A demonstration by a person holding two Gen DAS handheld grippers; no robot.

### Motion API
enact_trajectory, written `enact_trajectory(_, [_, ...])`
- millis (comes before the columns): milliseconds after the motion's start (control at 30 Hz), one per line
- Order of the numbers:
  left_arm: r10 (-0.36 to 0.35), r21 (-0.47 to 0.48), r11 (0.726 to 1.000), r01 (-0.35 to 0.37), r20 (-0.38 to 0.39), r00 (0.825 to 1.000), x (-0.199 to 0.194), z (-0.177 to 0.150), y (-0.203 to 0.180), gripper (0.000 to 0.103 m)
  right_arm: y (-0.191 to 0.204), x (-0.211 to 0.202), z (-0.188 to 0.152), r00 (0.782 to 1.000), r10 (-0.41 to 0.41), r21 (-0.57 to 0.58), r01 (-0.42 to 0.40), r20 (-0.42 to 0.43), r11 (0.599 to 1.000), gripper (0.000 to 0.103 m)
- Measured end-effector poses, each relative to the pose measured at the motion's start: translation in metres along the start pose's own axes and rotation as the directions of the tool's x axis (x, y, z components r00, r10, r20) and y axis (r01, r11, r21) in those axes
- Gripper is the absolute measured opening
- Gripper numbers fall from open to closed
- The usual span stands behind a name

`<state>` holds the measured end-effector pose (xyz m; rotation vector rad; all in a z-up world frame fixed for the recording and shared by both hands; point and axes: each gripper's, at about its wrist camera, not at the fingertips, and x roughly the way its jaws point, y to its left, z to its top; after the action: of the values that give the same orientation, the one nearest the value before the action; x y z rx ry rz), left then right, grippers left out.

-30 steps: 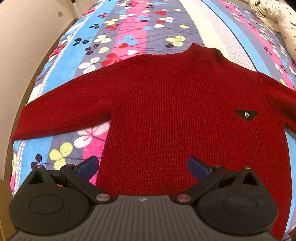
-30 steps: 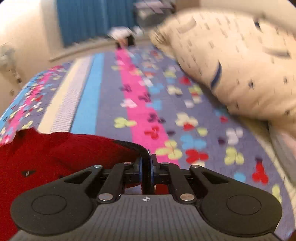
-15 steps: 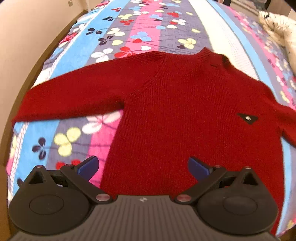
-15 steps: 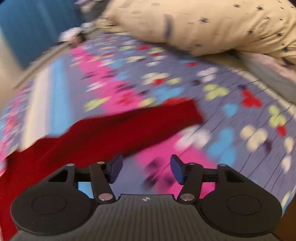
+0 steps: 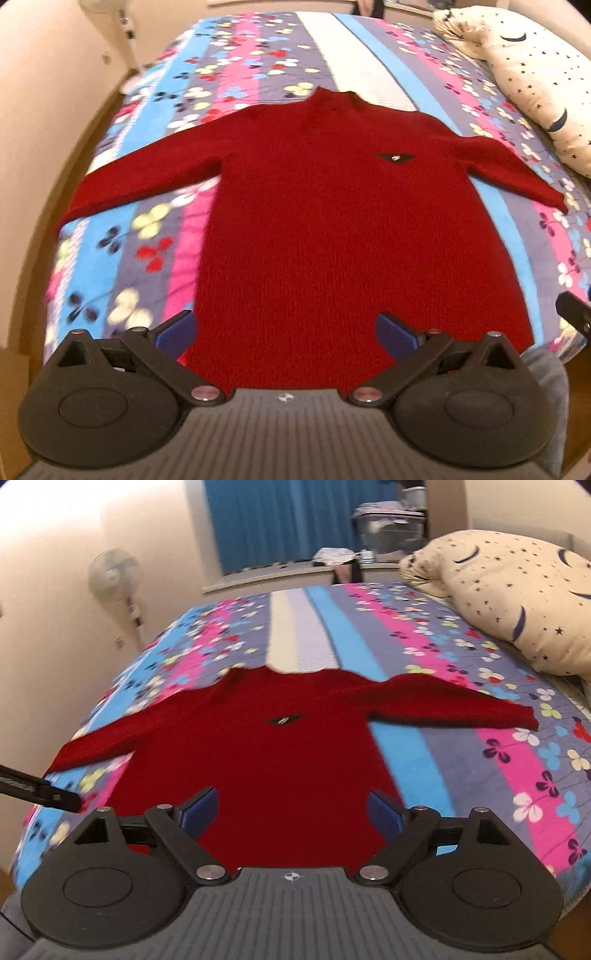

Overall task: Fold small clothes
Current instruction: 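Grasp the sleeve nearest the left gripper and fold it across the body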

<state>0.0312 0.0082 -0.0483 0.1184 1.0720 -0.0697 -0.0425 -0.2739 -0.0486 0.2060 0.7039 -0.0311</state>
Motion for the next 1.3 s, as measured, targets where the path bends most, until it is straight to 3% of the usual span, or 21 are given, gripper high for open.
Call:
enact_trajectory(133, [0.083, -0.007, 0.997, -0.083, 0.027, 0.996, -0.020, -0.040, 0.002, 0.103, 0.030, -0.035, -0.023, 1.000, 0.008, -0.046, -0.009, -0.020, 0.999, 0.089])
enact_trajectory(400, [0.049, -0.021, 0.999, -0.048, 0.064, 0.997, -0.048, -0.078, 0.018, 0.103, 0.060, -0.076, -0.048, 1.000, -0.004, -0.110, 0.005, 0.016, 0.994, 0.090])
enact_trajectory(667, [0.055, -0.029, 0.998, -0.053, 0.087, 0.995, -0.054, -0.083, 0.022, 0.103, 0.064, -0.086, -0.058, 1.000, -0.010, -0.115, 0.013, 0.021, 0.993, 0.091])
enact_trajectory(933, [0.025, -0.076, 0.997, -0.023, 0.019, 1.000, -0.015, -0.056, 0.044, 0.103, 0.070, -0.046, -0.044, 0.999, -0.017, -0.105, 0.012, -0.047, 0.994, 0.091])
enact_trajectory(1133, [0.063, -0.171, 0.983, -0.060, 0.008, 0.998, 0.033, -0.011, 0.083, 0.103, 0.069, -0.004, -0.028, 0.995, -0.056, -0.104, 0.047, -0.088, 0.993, 0.091])
enact_trajectory(1233, [0.062, -0.295, 0.954, -0.044, 0.052, 0.997, 0.067, 0.019, 0.123, 0.103, 0.064, 0.020, -0.019, 0.991, -0.084, -0.102, 0.073, -0.104, 0.992, 0.091])
enact_trajectory(1300, [0.059, -0.409, 0.912, -0.019, 0.086, 0.995, 0.097, 0.038, 0.161, 0.103, 0.062, 0.036, -0.014, 0.987, -0.109, -0.098, 0.098, -0.117, 0.990, 0.091])
